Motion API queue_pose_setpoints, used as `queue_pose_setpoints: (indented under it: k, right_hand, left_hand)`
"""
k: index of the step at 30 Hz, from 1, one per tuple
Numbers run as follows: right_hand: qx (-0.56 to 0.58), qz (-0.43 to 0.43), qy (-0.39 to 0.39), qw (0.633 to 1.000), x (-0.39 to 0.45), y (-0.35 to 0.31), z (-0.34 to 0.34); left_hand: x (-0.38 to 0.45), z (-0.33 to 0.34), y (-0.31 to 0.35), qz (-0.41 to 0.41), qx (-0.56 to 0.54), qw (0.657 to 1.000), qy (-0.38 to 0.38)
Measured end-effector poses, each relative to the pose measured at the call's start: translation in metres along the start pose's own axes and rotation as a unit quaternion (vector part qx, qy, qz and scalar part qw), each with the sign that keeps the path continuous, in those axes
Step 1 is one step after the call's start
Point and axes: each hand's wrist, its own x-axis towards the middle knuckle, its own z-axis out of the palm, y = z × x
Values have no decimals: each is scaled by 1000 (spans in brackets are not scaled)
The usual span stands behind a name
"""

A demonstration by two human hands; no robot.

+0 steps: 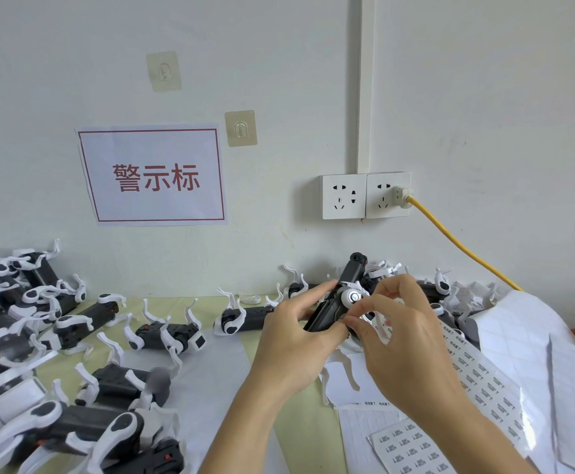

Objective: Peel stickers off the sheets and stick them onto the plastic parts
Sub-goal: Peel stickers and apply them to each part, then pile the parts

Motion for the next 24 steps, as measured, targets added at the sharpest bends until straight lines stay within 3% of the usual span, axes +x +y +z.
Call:
queue_pose_setpoints:
  k: [14, 24]
  right_hand:
    - [-74, -30, 73, 994, -3, -6, 3]
    - [-75, 17, 87, 993, -1, -6, 3]
  left_hand:
    - [-2, 2, 1, 3, -18, 1000, 18]
    - [-3, 2, 2, 10, -19, 1000, 12]
